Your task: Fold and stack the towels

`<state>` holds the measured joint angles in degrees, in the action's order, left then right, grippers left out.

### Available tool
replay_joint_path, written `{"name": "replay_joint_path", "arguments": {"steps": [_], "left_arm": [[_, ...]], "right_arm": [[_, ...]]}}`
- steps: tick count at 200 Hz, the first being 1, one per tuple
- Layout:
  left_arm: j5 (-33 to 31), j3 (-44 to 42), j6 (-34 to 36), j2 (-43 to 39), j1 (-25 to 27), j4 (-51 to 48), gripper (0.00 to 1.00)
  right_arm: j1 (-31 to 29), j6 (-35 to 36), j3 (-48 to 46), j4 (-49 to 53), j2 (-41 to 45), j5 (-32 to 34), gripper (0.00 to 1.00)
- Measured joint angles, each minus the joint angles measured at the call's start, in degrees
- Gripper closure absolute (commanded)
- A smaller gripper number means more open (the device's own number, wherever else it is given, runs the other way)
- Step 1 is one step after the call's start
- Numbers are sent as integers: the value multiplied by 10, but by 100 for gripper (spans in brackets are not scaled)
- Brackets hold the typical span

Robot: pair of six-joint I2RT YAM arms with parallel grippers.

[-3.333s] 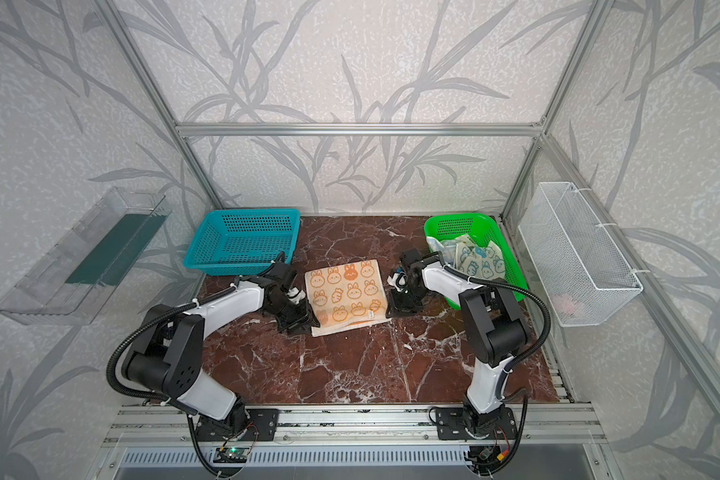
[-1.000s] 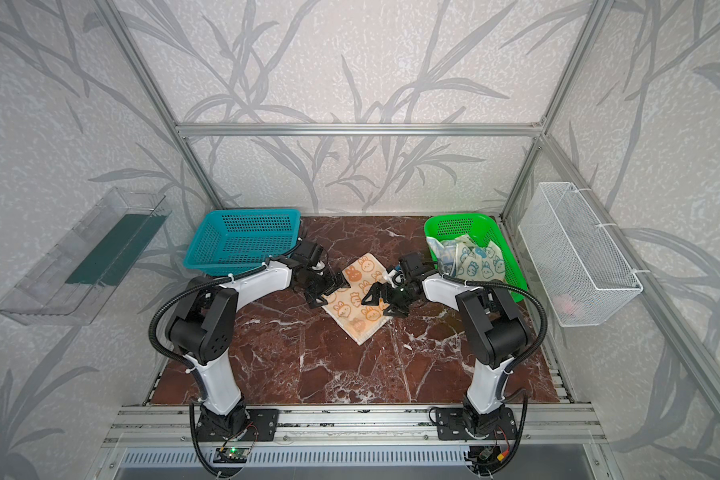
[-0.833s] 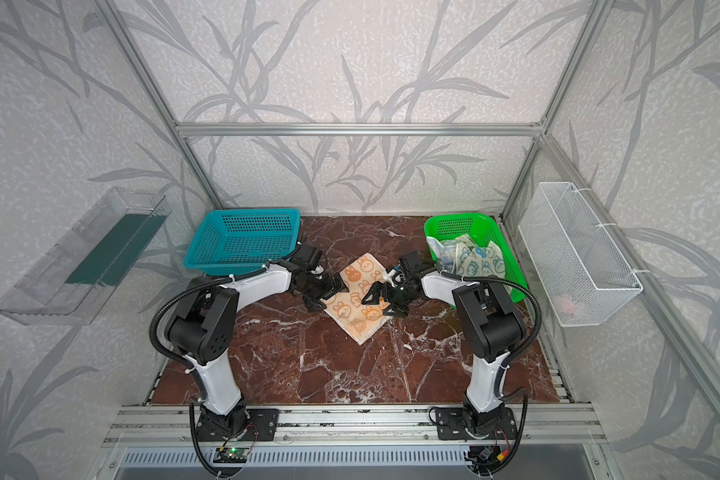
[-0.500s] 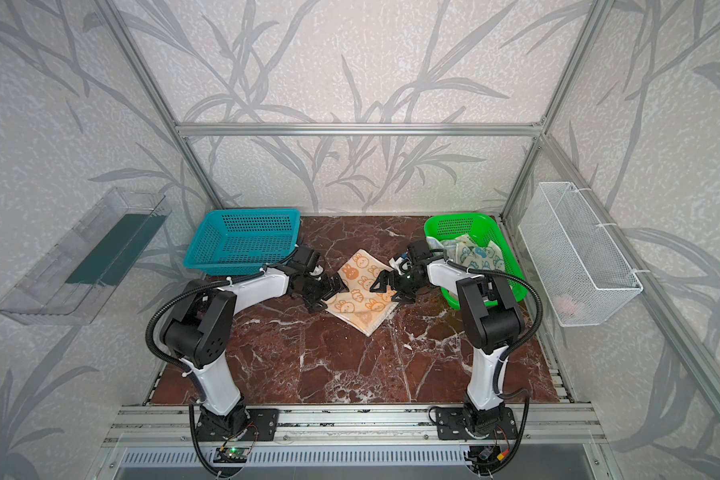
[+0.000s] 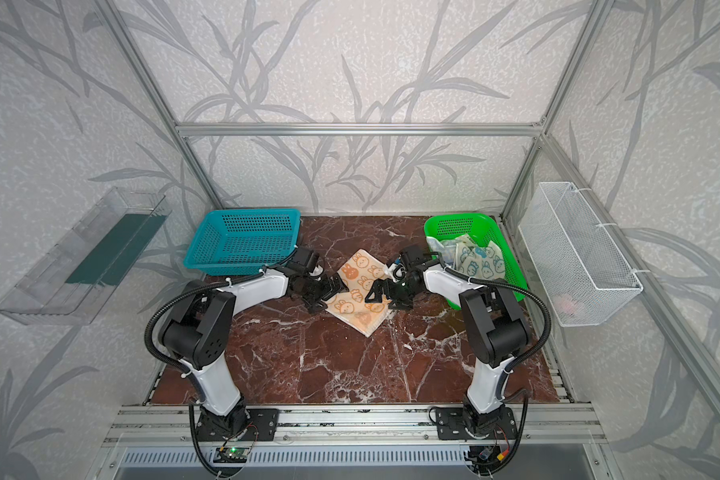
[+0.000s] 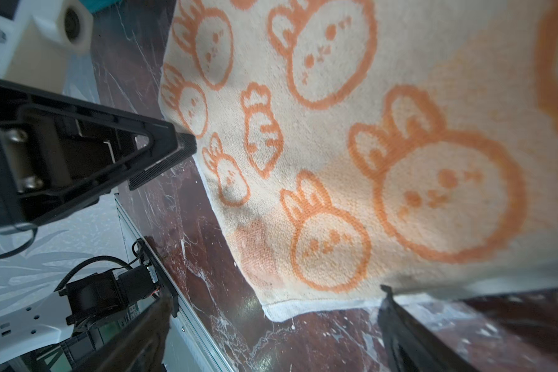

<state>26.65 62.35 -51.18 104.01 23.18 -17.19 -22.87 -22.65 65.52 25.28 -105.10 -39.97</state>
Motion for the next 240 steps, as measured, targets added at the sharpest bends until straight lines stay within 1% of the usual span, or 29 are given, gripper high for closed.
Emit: {"name": "replay_joint_path", "arguments": {"steps": [32,80,212,240], "left_arm": [[0,-6,0,-3,0,8,1],[0,-9,0,-4,0,12,1],[0,-10,1,-5,-3,12,1],[0,-10,2,-5,-4,12,1]], "right_arm": [[-3,-3,4,0,-23,1,1],[-3,-17,38,-10,-55,-6,1],[-8,-30,72,-14,-54,-12,1],[-8,-23,72,-2,-54,-9,1]]}}
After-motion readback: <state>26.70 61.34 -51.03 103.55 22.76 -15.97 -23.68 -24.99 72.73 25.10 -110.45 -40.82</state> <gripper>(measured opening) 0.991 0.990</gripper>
